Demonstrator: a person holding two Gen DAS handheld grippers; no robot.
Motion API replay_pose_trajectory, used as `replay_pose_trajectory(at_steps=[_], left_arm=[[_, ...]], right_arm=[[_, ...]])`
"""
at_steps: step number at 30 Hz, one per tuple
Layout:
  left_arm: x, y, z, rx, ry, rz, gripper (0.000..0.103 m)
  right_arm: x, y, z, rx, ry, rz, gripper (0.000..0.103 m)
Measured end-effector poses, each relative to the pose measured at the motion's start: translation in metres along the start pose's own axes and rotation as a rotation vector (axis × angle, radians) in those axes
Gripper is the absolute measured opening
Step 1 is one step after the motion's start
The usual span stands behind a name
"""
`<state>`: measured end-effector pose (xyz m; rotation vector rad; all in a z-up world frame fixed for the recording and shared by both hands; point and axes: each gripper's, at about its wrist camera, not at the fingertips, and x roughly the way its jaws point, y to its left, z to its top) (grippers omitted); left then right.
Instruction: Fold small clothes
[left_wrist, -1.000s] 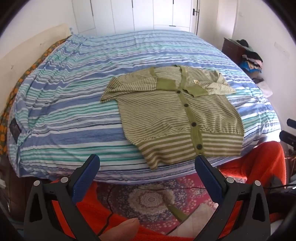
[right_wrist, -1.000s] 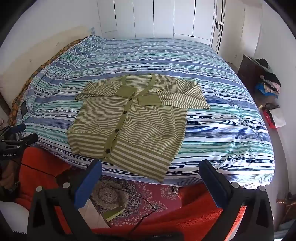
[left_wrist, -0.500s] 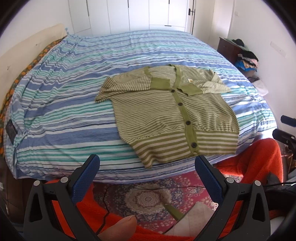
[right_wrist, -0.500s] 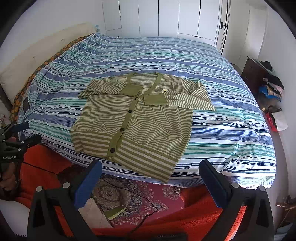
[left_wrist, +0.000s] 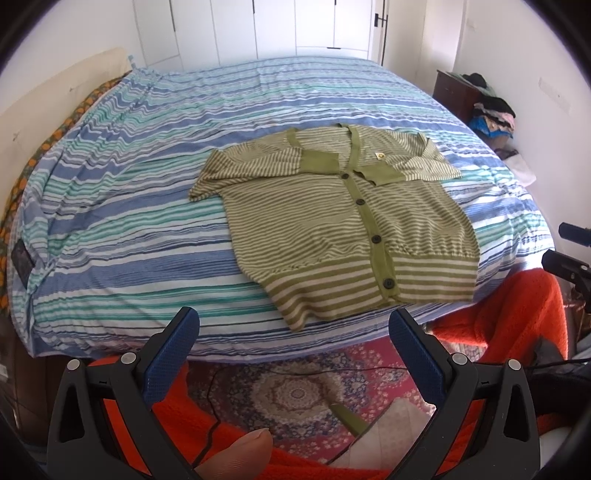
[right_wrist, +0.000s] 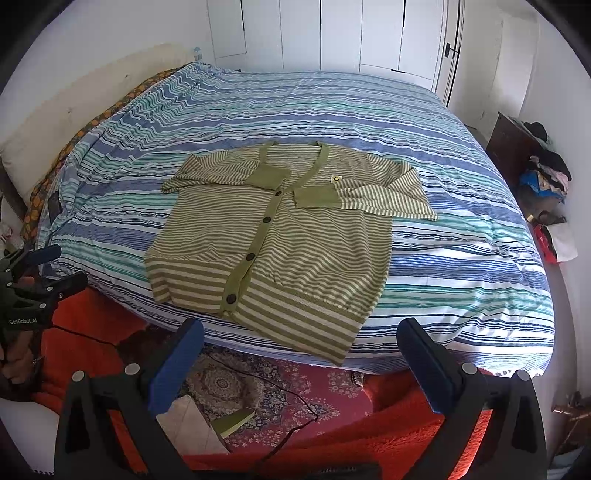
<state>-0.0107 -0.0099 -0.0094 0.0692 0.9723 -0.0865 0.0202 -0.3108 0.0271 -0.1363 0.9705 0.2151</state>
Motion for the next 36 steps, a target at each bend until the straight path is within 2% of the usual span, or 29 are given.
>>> replay_pose_trajectory(at_steps=[36], left_arm=[[0.0032,-0.0080,-0.0007,0.029,0.012,0.004,0.102]], right_arm=[[0.0034,-0.0014,-0.0008,0.013,0.013,0.006,0.103]])
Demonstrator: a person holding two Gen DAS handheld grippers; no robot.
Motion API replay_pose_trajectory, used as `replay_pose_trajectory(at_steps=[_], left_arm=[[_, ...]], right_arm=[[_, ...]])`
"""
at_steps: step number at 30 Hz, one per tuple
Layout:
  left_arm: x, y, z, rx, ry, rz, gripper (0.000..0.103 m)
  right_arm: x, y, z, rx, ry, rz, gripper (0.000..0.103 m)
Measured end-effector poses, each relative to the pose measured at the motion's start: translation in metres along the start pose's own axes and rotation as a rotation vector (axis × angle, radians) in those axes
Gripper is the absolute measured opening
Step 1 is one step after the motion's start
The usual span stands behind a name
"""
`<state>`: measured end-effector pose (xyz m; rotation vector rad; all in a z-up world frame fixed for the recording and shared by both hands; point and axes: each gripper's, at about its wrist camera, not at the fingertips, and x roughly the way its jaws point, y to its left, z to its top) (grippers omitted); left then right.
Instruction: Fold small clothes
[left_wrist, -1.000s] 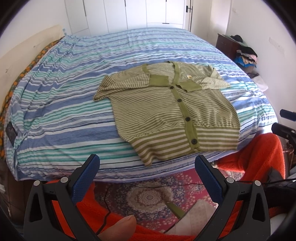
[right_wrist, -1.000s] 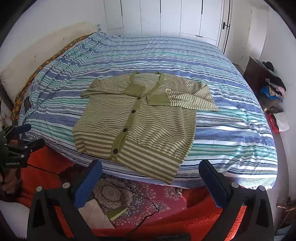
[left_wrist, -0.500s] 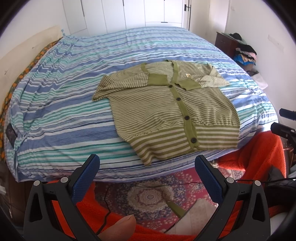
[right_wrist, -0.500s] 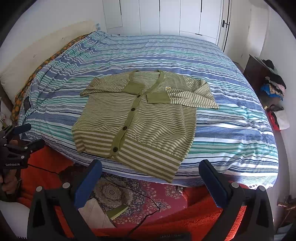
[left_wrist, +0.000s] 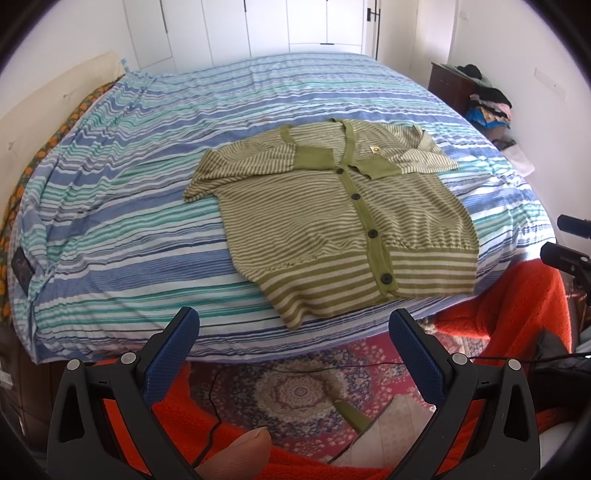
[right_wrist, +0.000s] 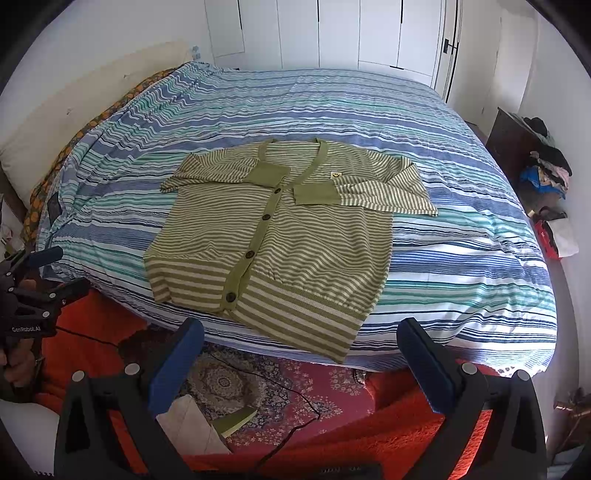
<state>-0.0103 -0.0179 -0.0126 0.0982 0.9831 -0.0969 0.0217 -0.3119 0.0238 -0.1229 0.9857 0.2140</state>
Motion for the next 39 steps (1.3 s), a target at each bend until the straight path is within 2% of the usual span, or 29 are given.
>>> replay_pose_trajectory(at_steps=[20,26,30,32,34,35,36,38,39], left_arm=[[-0.004,0.002,-0.001,-0.002,-0.010,0.005,0.102],[-0.004,-0.005,0.001,0.021,-0.012,0.010,0.102],[-0.001,-0.008,0.003,0.030,-0.005,0.005,0.102],[-0.001,-0.007,0.003,0.031,-0.004,0.001,0.102],[-0.001,-0.006,0.004,0.029,-0.006,-0.003,0.102],[-0.001,-0.006,0.004,0.027,-0.006,-0.004,0.102],[-0.001,-0.004,0.004,0.024,-0.006,-0.004,0.102],[0.000,-0.002,0.003,0.011,-0.005,-0.002,0.102],[0.000,0.001,0.003,0.003,-0.003,0.001,0.102]], right_arm=[[-0.008,0.001,-0.001,0.009,-0.028,-0.005,0.103],[0.000,-0.003,-0.005,0.026,-0.007,0.005,0.103],[0.006,-0.003,0.009,0.007,-0.036,0.021,0.103],[0.014,-0.002,0.024,-0.037,-0.079,0.027,0.103],[0.038,-0.005,0.045,-0.115,-0.110,-0.006,0.103],[0.055,-0.007,0.056,-0.148,-0.112,-0.039,0.100],[0.077,-0.009,0.067,-0.180,-0.101,-0.069,0.083],[0.129,-0.007,0.093,-0.249,-0.037,-0.072,0.055],[0.156,-0.005,0.104,-0.280,-0.004,-0.064,0.055]])
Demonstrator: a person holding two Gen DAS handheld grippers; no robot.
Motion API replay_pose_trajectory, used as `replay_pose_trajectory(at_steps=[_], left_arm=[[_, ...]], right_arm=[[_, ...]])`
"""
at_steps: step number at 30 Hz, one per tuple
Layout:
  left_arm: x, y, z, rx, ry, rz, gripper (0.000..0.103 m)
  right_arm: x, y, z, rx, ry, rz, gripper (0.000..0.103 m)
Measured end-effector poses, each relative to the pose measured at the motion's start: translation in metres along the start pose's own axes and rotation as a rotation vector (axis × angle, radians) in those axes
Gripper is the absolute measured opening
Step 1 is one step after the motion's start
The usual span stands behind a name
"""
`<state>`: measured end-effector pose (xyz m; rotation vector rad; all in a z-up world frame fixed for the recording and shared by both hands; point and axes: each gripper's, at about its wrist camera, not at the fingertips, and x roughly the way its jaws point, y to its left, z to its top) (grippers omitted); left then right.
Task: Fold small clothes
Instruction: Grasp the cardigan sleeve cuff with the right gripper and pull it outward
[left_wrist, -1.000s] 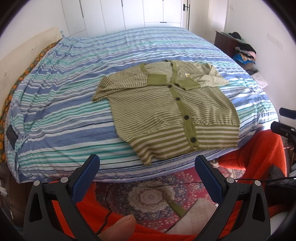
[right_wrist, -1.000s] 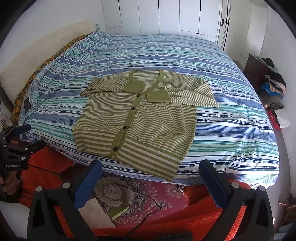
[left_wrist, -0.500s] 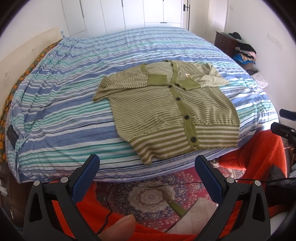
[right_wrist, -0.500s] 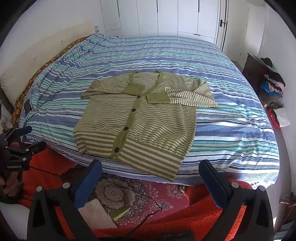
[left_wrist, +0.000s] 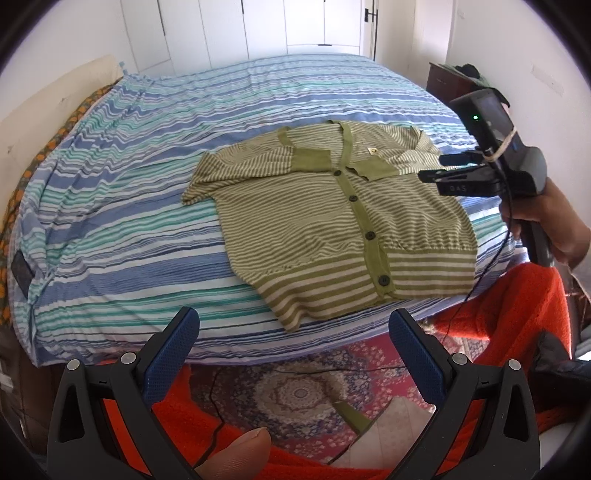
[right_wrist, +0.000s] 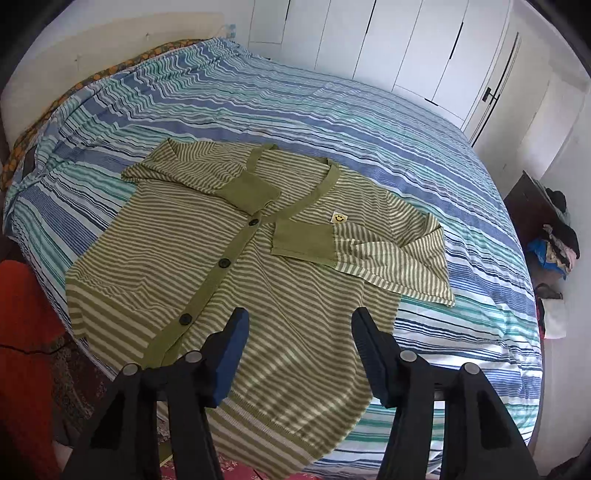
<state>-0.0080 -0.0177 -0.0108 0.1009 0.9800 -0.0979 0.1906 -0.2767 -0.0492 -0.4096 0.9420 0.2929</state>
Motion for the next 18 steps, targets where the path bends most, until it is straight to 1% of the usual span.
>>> replay_pose_trajectory(at_steps=[2,5,8,9,10,11,14,16,18], left_arm=[[0.002,0.004,-0.001,-0.020,0.008,0.009,0.102],[0.006,0.013,-0.002,-0.051,0.030,0.032,0.102],[0.009,0.023,-0.002,-0.079,0.049,0.054,0.102],[0.010,0.025,-0.002,-0.087,0.053,0.061,0.102],[0.010,0.027,-0.002,-0.093,0.054,0.068,0.102],[0.011,0.029,-0.003,-0.099,0.055,0.072,0.102],[0.019,0.031,-0.004,-0.115,0.075,0.062,0.102],[0.027,0.027,-0.002,-0.106,0.092,0.052,0.102],[0.033,0.018,0.000,-0.078,0.102,0.047,0.102]], right_arm=[[0.047,0.007,0.022,-0.047,0.033,0.009,0.055],[0.113,0.020,0.046,-0.096,0.076,-0.008,0.055],[0.163,0.019,0.059,-0.047,0.133,0.043,0.054],[0.171,0.012,0.061,-0.014,0.152,0.061,0.035],[0.171,0.001,0.061,0.031,0.147,0.076,0.019],[0.163,-0.013,0.061,0.092,0.120,0.097,0.008],[0.111,-0.067,0.051,0.248,0.009,0.106,0.008],[0.077,-0.110,0.038,0.325,-0.030,0.096,0.008],[0.048,-0.156,0.020,0.391,-0.063,0.056,0.008]])
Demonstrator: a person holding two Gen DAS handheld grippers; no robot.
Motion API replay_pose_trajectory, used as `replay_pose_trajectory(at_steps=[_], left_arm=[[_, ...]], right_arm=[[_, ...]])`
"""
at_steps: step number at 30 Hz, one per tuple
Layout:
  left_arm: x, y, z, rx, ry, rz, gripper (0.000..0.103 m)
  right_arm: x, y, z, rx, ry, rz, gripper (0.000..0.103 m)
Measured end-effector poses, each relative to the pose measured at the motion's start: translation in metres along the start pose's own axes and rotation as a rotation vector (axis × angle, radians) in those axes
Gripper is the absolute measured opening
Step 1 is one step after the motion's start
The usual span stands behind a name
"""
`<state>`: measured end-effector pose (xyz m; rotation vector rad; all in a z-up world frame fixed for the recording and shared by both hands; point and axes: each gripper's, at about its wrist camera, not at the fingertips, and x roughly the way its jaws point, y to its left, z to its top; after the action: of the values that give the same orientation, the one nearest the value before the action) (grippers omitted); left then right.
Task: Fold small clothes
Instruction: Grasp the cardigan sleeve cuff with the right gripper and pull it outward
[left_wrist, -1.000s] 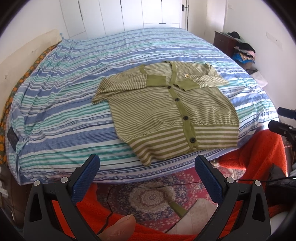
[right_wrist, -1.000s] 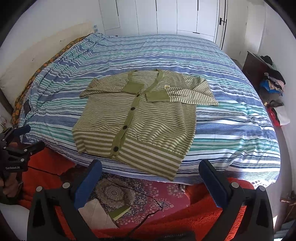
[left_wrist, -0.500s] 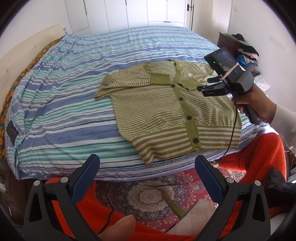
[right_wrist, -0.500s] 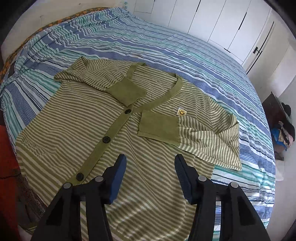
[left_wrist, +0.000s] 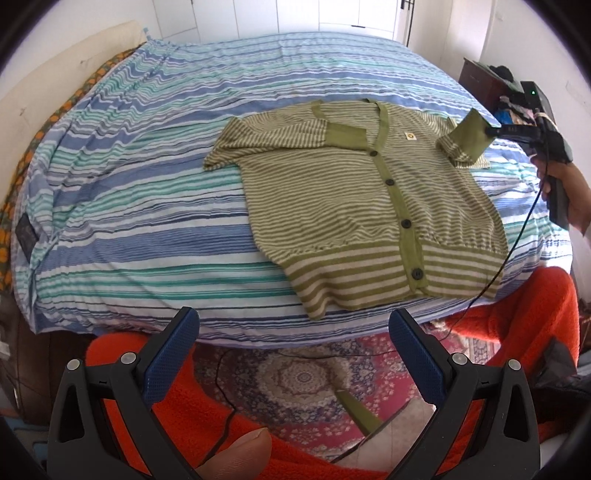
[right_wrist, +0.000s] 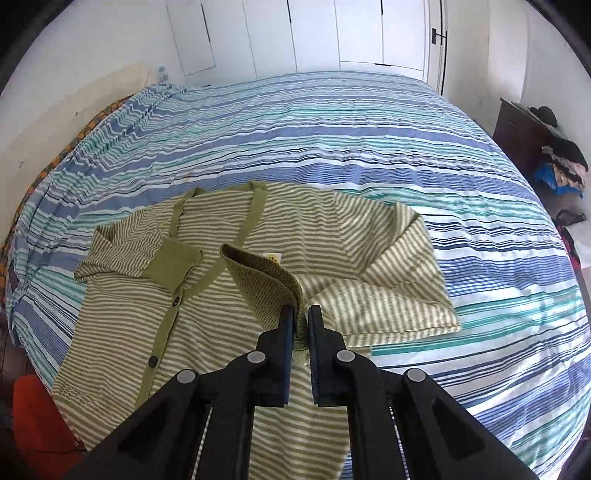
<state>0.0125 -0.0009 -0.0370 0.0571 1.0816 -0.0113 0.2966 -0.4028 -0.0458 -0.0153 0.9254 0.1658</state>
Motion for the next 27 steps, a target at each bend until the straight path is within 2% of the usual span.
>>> replay_pose_trajectory(at_steps=[4,8,12,16,18,20,25,27], left_arm=[[0.000,-0.021,0.006,0.067,-0.008,-0.004,0.102],[-0.002,-0.035,0.012,0.108,-0.016,0.008,0.102],[-0.001,-0.043,0.015,0.122,-0.004,0.013,0.102],[-0.001,-0.050,0.019,0.137,0.002,0.024,0.102],[0.000,-0.055,0.021,0.148,0.007,0.028,0.102],[0.002,-0.060,0.022,0.161,0.013,0.029,0.102],[0.002,-0.076,0.025,0.205,0.013,0.037,0.102],[0.002,-0.080,0.026,0.211,0.012,0.038,0.102]], right_arm=[[-0.050,-0.105,0.001,0.193,-0.050,-0.092,0.008],[-0.072,-0.210,-0.015,0.411,-0.083,-0.182,0.008],[-0.077,-0.301,-0.057,0.709,-0.134,-0.254,0.008],[-0.070,-0.352,-0.113,0.993,-0.143,-0.226,0.008],[-0.067,-0.362,-0.129,1.042,-0.142,-0.218,0.008],[-0.065,-0.369,-0.132,1.037,-0.136,-0.224,0.007],[-0.087,-0.387,-0.108,0.944,-0.207,-0.265,0.007],[-0.101,-0.394,-0.100,0.908,-0.244,-0.290,0.002]])
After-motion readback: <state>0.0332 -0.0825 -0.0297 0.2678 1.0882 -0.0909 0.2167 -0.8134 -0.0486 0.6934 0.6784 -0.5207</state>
